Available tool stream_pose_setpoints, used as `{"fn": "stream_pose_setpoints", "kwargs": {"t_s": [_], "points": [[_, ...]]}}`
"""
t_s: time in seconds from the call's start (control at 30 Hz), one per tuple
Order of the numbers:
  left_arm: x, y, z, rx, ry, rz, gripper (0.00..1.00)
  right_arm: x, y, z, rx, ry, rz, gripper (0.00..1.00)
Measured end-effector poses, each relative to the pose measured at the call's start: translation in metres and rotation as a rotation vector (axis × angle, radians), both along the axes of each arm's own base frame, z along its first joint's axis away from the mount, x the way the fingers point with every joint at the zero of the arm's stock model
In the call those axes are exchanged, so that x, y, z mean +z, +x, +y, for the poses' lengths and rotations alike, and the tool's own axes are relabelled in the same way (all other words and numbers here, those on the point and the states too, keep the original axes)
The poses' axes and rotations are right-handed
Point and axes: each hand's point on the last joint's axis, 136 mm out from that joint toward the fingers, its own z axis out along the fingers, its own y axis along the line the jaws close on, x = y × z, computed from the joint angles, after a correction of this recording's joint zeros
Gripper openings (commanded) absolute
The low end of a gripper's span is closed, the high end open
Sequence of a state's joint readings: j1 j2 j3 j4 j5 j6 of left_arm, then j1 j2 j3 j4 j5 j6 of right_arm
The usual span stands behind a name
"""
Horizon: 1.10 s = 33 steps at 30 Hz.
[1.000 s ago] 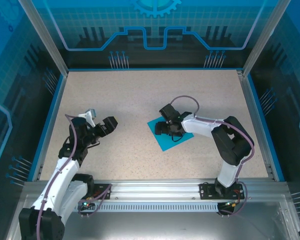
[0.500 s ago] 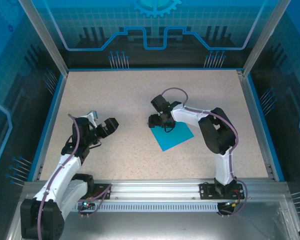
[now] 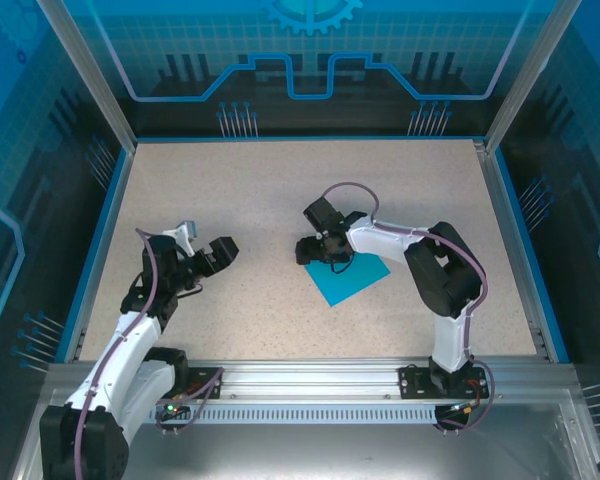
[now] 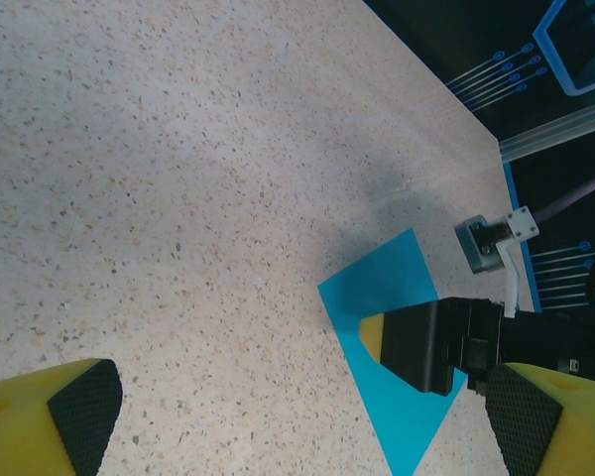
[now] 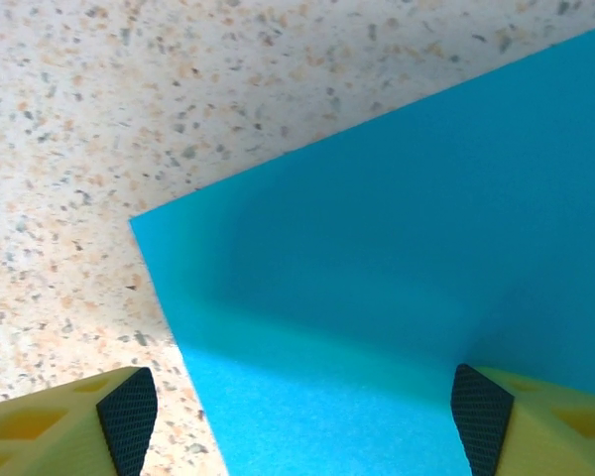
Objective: Fold a paper plane with a square sheet of paper (pick it up from the middle)
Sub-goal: Move the square sheet of paper to the center of the table.
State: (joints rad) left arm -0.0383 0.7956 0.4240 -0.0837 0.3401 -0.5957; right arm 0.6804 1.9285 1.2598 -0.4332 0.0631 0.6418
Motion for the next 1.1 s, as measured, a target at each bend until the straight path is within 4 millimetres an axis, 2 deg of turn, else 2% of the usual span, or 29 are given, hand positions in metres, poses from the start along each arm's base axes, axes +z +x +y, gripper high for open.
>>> {"fn": "stream_pose_setpoints", "kwargs": {"t_s": [0.13,0.27,0.43,0.67,0.93,1.1], "points": [[-0.001,-0.002,-0.003,-0.019,-0.011,0.009,0.98,0.004,-0.006,0.006,0.020,0.011,-0.007,0.82],[-0.002,-0.005,-0.005,-0.029,-0.017,0.019,0.98,0.009,-0.028,0.009,0.058,0.035,-0.002,0.82],[-0.002,-0.004,-0.005,-0.030,-0.018,0.017,0.99,-0.003,-0.048,0.011,0.068,0.052,0.035,0.82],[-0.007,-0.004,-0.007,-0.037,-0.022,0.039,0.98,-0.004,-0.036,0.021,-0.037,0.115,0.022,0.82],[-0.016,-0.001,-0.008,-0.043,-0.027,0.070,0.98,0.000,-0.016,0.024,-0.357,0.208,0.018,0.79],[-0.022,0.001,-0.013,-0.061,-0.035,0.099,0.98,0.003,-0.011,0.036,-0.427,0.219,-0.012,0.79]]}}
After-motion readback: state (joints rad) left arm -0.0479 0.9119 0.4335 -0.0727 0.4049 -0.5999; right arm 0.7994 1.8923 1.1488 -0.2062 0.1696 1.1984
